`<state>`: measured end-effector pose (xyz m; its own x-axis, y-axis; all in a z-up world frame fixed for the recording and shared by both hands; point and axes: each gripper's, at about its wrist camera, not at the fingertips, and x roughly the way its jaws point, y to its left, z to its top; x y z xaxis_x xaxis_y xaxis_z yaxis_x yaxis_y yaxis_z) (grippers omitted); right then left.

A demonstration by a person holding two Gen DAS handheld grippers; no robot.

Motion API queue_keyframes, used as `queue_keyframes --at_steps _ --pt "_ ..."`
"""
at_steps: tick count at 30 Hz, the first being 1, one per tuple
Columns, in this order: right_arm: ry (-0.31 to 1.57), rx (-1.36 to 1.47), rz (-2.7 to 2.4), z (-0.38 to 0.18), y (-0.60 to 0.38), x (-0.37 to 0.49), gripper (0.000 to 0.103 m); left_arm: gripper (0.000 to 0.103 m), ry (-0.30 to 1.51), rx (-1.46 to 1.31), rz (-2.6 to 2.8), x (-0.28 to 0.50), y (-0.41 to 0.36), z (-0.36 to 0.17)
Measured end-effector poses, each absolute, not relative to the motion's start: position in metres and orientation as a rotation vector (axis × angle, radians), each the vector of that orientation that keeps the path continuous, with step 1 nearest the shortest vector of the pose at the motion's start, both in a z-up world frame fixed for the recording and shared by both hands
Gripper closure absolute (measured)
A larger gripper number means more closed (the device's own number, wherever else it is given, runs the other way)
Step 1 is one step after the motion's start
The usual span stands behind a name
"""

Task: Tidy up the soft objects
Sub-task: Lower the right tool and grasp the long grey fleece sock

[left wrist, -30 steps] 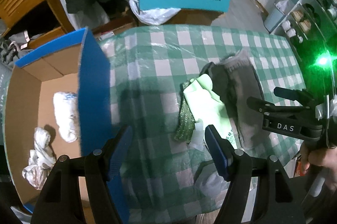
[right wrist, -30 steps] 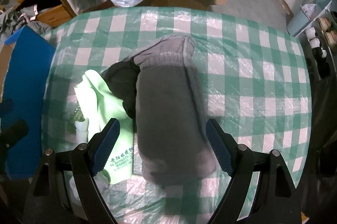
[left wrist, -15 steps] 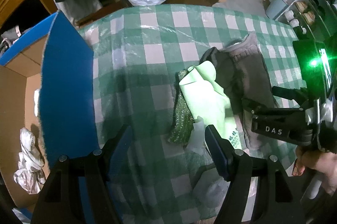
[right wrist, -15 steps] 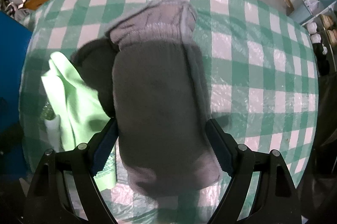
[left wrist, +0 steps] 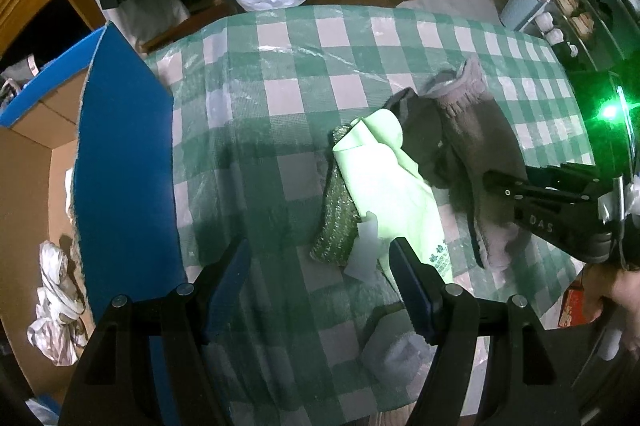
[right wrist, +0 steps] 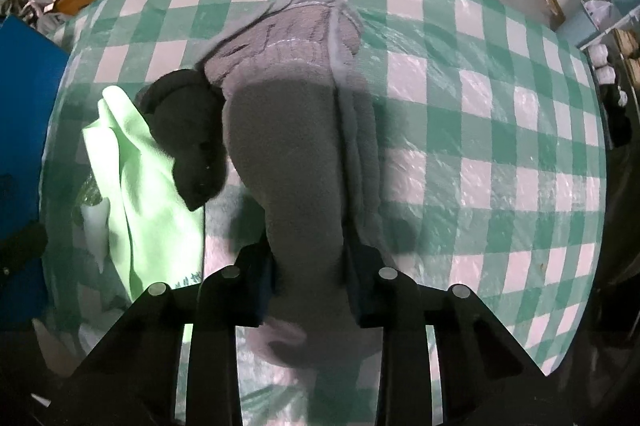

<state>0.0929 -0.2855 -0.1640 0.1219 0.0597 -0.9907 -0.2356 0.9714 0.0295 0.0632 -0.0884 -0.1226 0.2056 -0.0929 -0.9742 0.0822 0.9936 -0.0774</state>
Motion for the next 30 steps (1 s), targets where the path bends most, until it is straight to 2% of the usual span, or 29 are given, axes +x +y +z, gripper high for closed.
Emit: queue_keyframes --at_steps 2,12,24,27,30 --pt "1.441 -0.141 0.216 -0.163 -0.292 0.090 0.081 0.030 1.354 -0.008 -0.129 0.060 -0.090 -0.119" --pt "1.407 -0.102 0.185 -0.141 -0.319 0.067 0.081 0.029 1.338 0.028 -0.170 0.034 -0.104 -0.107" --pt "1.455 -0.042 0.175 -0.139 -0.342 0.012 0.080 0.028 1.398 0.023 -0.203 0.000 -0.129 -0.122" --pt "1.462 -0.027 0.181 -0.140 -0.346 0.006 0.069 0.028 1.407 0.035 -0.214 -0.005 -0.136 -0.126" --pt "1.458 -0.022 0.176 -0.141 -0.345 0.007 0.046 0.024 1.408 0.051 -0.212 -0.008 -0.140 -0.131"
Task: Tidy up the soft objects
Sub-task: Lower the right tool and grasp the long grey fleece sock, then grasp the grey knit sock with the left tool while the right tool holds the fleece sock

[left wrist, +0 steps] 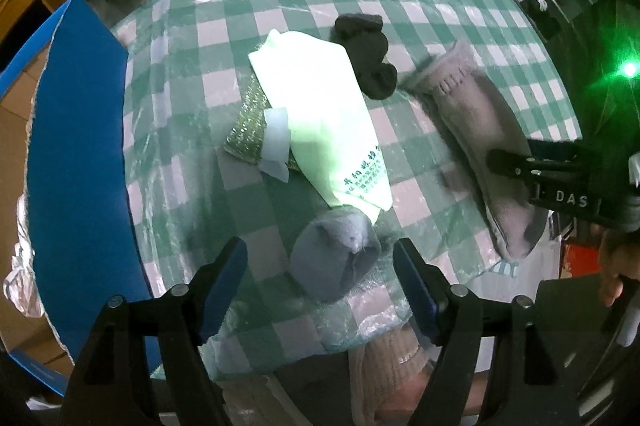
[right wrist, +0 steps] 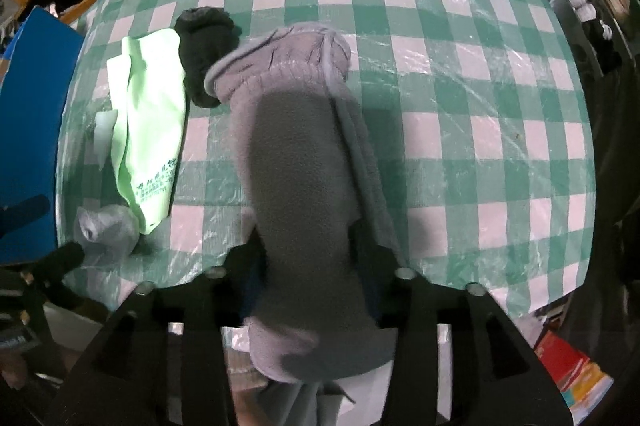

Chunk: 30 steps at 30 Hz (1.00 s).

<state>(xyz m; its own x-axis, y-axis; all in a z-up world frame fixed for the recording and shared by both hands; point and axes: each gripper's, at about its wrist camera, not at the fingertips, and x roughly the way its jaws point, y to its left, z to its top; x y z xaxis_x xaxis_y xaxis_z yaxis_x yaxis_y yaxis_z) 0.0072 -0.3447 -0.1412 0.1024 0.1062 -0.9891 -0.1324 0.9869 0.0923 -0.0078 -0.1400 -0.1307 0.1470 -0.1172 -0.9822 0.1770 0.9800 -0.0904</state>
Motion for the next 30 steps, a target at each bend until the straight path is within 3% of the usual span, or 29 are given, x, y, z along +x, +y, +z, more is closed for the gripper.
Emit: queue_keyframes --at_steps 1,2,19,23,30 --pt "1.453 -0.031 0.171 -0.140 -0.345 0.007 0.035 0.024 1.408 0.052 -0.210 -0.008 -0.141 -0.132" --pt "1.443 -0.044 0.161 -0.139 -0.344 0.008 0.031 0.024 1.411 0.053 -0.207 -0.009 -0.141 -0.134" --pt "1.442 -0.138 0.108 -0.160 -0.319 0.037 0.029 0.026 1.486 0.090 -0.203 0.001 -0.155 -0.173" --pt "1.462 -0.175 0.102 -0.174 -0.316 0.040 0.029 0.048 1.496 0.077 -0.216 0.003 -0.155 -0.176" --pt "1.458 -0.199 0.123 -0.181 -0.312 0.039 0.032 0.070 1.486 0.077 -0.235 0.002 -0.153 -0.173"
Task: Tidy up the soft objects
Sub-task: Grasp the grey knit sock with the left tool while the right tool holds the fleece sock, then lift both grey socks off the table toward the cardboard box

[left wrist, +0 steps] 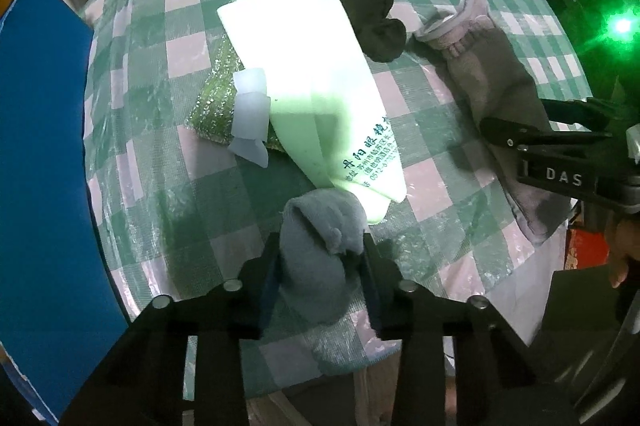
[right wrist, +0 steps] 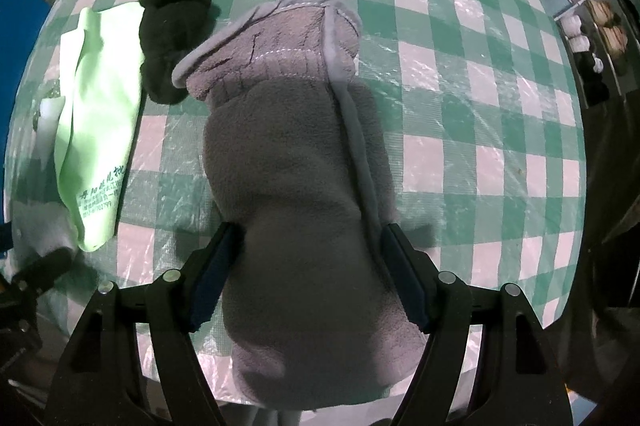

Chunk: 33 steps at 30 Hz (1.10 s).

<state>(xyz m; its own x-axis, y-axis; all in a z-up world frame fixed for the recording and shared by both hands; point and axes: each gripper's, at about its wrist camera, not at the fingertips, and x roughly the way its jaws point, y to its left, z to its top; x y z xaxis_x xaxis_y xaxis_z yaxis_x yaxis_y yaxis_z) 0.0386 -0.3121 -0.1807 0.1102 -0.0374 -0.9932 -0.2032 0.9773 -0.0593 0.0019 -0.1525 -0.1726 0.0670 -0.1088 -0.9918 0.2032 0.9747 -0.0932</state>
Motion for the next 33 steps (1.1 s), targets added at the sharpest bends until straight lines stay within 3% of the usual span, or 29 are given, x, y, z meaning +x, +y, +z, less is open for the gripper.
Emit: queue_keyframes --at_steps 5,7,13,33 --pt "1.444 -0.209 0.118 -0.183 -0.305 0.032 0.066 0.073 1.469 0.081 -0.235 0.000 -0.147 -0.163" --pt "1.442 -0.206 0.124 -0.181 -0.305 0.030 0.071 0.073 1.459 0.078 -0.233 0.001 -0.144 -0.158" --pt "1.423 -0.154 0.158 -0.156 -0.313 0.029 0.075 0.074 1.412 0.053 -0.228 0.003 -0.133 -0.141" --pt "1.237 -0.082 0.241 -0.061 -0.302 0.026 0.076 0.074 1.236 0.067 -0.180 0.009 -0.101 -0.081"
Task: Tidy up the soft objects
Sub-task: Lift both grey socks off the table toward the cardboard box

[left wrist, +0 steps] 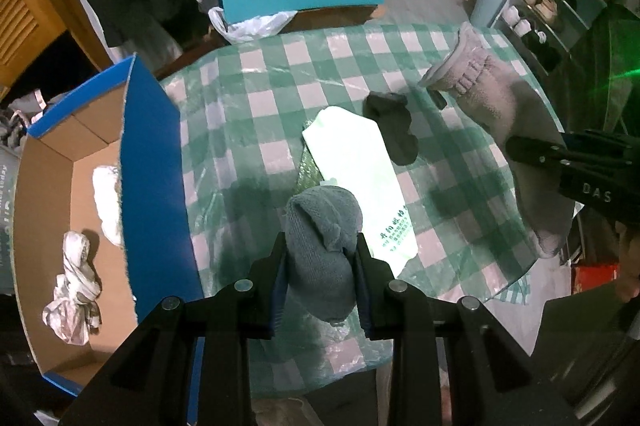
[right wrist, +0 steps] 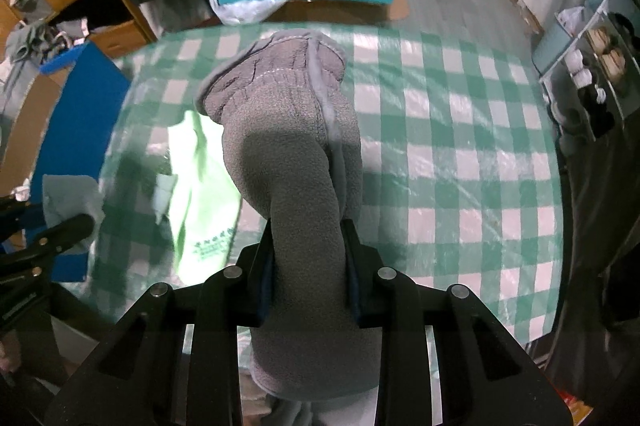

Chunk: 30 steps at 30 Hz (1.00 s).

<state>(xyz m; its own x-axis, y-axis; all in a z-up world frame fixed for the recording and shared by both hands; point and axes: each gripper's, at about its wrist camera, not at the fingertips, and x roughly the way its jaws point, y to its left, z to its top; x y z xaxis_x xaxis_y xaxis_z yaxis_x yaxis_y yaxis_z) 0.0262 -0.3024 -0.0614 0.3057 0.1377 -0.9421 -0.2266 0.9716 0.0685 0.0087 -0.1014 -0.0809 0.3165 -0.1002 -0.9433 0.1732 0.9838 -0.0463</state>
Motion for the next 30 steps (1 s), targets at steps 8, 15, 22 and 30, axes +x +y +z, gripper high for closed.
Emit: queue_keyframes --at_steps 8,15,22,30 --pt "1.187 -0.051 0.283 -0.041 -0.294 0.024 0.076 0.074 1.202 0.057 -0.170 0.010 -0.095 -0.066" --pt "1.162 -0.029 0.309 -0.029 -0.288 0.024 0.076 0.074 1.196 0.049 -0.161 0.010 -0.091 -0.062" --pt "1.142 -0.024 0.334 -0.019 -0.279 0.024 0.076 0.074 1.186 0.031 -0.153 0.011 -0.085 -0.055" --pt "1.133 -0.032 0.357 -0.013 -0.264 0.023 0.076 0.074 1.168 0.014 -0.141 0.008 -0.074 -0.046"
